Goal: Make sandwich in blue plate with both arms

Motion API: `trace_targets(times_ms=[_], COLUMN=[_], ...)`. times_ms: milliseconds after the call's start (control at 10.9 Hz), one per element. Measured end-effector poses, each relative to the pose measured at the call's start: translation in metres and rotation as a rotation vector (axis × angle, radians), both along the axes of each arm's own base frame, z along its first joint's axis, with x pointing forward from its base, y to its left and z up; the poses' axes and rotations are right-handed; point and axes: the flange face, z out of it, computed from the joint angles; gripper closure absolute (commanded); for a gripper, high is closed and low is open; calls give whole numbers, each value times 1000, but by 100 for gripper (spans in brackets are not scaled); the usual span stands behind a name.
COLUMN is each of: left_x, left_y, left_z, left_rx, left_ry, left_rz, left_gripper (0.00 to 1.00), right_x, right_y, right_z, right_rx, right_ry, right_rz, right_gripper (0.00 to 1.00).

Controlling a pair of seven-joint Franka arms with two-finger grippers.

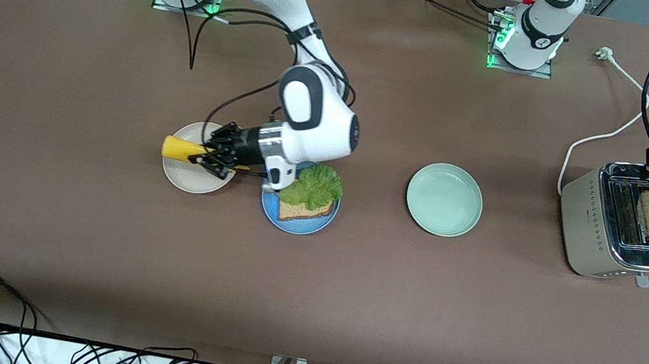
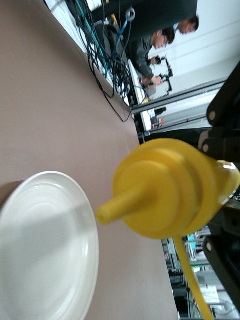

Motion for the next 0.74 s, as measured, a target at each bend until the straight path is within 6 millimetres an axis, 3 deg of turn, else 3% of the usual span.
trace_targets(times_ms=[184, 461, 737], left_x=[0, 0, 0], left_y=[1, 1, 1], left_z=[0, 0, 0], left_rx=[0, 0, 0], left_ry=[0, 0, 0], left_rz=[1, 2, 2], left_gripper=[0, 0, 0], right_x=[-13, -39, -50], right_y=[27, 61, 73], right_z=[-29, -57, -65], right_rx=[-84, -176, -200], right_ry=[-37, -53, -56], right_rz=[78, 196, 227], right_gripper=[76, 76, 76])
